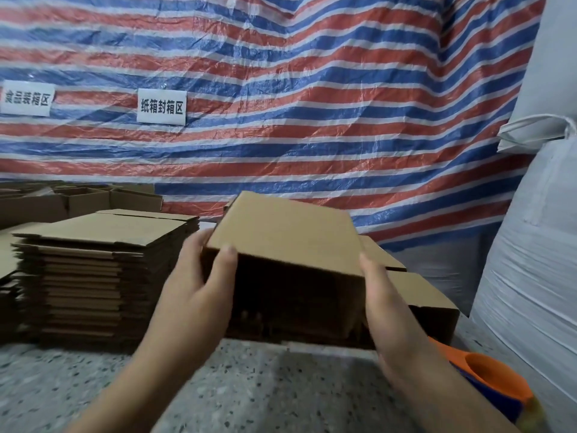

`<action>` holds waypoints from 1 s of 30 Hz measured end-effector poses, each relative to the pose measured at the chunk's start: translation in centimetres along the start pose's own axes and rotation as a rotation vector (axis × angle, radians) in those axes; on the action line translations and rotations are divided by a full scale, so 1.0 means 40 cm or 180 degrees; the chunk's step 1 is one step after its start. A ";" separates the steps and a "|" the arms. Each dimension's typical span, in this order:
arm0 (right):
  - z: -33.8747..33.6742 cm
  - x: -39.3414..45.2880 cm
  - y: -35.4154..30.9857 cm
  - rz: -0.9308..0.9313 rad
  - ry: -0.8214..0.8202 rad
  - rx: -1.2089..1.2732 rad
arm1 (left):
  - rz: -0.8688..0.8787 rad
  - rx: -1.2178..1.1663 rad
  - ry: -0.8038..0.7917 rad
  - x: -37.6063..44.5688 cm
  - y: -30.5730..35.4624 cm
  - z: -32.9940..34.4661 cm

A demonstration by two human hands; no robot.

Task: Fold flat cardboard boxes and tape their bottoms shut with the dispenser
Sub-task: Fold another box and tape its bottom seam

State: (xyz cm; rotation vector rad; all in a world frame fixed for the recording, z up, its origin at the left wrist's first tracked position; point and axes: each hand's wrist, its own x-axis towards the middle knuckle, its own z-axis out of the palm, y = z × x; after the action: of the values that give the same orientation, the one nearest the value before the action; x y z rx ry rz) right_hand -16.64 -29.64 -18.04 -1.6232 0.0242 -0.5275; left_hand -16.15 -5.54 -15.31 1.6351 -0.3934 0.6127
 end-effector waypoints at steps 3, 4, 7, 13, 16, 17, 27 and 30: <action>0.117 0.146 -0.102 -0.0037 -0.0263 -0.0294 | -0.0439 -0.0064 -0.0018 0.224 -0.029 0.044; 0.156 0.214 -0.117 -0.0012 -0.0192 -0.0331 | -0.0539 -0.0030 0.0049 0.294 -0.045 0.061; 0.210 0.408 -0.066 0.0245 -0.0322 -0.0424 | -0.0761 0.0098 0.0152 0.462 -0.131 0.103; 0.330 0.696 0.054 0.0531 -0.0374 -0.0502 | -0.1207 0.0187 0.0217 0.680 -0.322 0.177; 0.352 0.778 0.123 0.0637 -0.0377 -0.0555 | -0.1379 0.0099 0.0119 0.725 -0.412 0.205; 0.357 0.796 0.144 0.0677 -0.0374 -0.0571 | -0.1433 0.0150 0.0076 0.733 -0.439 0.212; 0.376 0.845 0.254 0.0839 -0.0545 -0.0522 | -0.1454 0.0290 -0.0005 0.752 -0.567 0.246; 0.380 0.834 0.252 0.0869 -0.0539 -0.0645 | -0.1408 0.0312 0.0066 0.744 -0.577 0.242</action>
State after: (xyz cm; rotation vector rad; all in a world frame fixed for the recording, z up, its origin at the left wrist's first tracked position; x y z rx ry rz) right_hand 21.33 -27.50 -17.35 -1.8225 0.1754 -0.1808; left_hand 22.58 -8.74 -16.78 1.7361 0.0198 0.3171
